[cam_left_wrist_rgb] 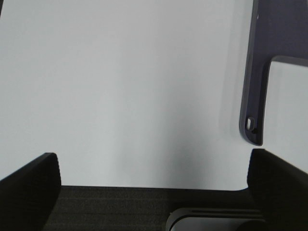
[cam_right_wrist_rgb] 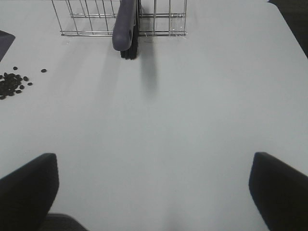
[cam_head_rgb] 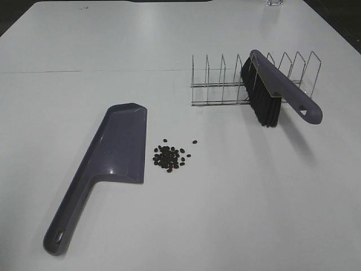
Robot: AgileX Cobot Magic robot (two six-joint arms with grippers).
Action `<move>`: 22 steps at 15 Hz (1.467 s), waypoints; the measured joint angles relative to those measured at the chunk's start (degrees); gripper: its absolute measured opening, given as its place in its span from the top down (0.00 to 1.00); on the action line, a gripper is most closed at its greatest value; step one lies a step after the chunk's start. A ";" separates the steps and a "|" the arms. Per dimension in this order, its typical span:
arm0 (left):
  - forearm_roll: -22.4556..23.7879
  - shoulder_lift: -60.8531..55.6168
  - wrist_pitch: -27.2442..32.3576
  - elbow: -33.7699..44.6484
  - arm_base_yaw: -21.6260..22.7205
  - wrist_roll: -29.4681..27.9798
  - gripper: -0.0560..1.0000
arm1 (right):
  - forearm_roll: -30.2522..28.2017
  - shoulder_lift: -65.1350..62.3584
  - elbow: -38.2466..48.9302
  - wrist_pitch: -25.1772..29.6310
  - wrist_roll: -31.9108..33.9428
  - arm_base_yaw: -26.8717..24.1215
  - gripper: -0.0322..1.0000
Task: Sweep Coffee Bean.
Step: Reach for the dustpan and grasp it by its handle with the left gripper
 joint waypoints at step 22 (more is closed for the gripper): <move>-2.29 63.03 -30.65 -6.47 -28.99 -13.92 0.24 | 0.00 0.00 0.00 0.00 0.00 0.00 0.02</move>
